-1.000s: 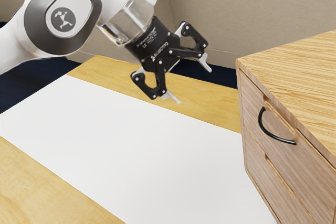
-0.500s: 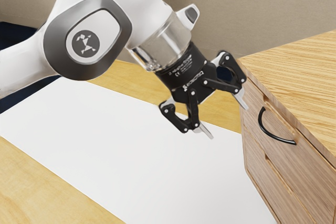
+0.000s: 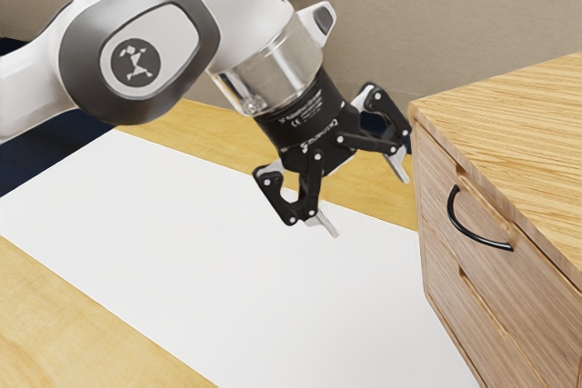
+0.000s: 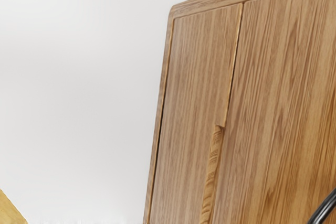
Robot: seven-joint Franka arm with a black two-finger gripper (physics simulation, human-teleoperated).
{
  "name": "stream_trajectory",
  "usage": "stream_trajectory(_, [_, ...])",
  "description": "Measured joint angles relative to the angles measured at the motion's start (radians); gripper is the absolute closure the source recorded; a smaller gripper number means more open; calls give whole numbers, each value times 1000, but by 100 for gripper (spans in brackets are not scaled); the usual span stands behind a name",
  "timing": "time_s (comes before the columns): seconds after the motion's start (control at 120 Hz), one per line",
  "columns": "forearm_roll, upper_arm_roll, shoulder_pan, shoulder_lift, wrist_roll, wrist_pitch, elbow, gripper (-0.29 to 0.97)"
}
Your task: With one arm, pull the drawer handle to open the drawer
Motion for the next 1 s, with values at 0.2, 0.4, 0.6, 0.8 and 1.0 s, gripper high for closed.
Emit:
stream_trajectory(0.2, [-9, 1, 1, 5, -36, -24, -7, 3])
stream_trajectory(0.4, [-37, -6, -1, 42, -39, 30, 1, 6])
stream_trajectory(0.6, [-71, -12, 0, 57, -27, 84, 2, 10])
stream_trajectory(0.8, [-85, -35, -13, 57, -17, 105, -6, 13])
stream_trajectory(1.0, [-99, -35, -10, 70, -11, 112, -19, 17])
